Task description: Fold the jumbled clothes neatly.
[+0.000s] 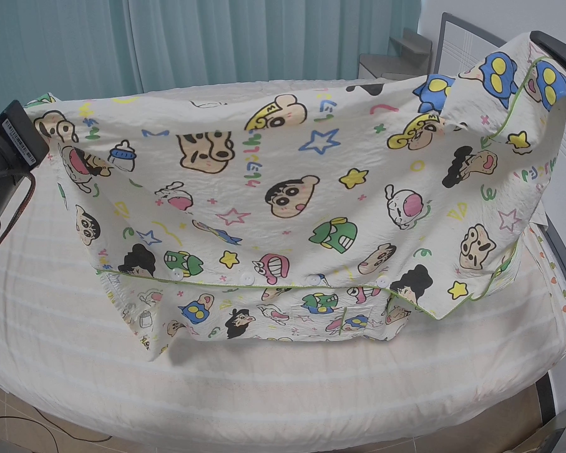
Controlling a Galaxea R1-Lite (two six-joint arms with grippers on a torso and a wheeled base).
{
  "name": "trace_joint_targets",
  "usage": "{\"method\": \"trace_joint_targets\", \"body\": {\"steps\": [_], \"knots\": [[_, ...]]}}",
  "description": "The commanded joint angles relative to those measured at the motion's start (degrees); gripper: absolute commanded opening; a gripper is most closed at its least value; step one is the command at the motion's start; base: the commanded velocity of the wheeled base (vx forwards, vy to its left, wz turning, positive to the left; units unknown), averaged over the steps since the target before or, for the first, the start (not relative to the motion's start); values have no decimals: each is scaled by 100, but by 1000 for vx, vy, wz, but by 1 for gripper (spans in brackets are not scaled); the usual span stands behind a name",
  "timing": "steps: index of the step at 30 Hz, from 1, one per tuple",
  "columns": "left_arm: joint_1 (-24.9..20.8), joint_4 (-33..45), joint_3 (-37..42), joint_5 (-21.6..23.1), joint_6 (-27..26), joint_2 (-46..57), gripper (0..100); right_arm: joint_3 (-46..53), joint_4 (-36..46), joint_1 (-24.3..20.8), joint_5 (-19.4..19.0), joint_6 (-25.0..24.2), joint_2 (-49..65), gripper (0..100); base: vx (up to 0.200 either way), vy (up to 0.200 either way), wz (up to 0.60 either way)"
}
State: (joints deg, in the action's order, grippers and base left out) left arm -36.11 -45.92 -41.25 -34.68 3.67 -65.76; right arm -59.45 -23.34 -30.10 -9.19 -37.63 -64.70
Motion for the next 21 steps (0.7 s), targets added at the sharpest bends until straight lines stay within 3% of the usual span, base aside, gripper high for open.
{"method": "trace_joint_targets", "body": {"steps": [1, 21], "knots": [[7, 4, 3, -3, 2, 63, 0, -40, -3, -5, -4, 2, -34, 0, 0, 200, 0], [86, 4, 109, -21, -33, 89, 0, -58, -12, -40, -100, 28, -316, 0, 0, 200, 0]]}}
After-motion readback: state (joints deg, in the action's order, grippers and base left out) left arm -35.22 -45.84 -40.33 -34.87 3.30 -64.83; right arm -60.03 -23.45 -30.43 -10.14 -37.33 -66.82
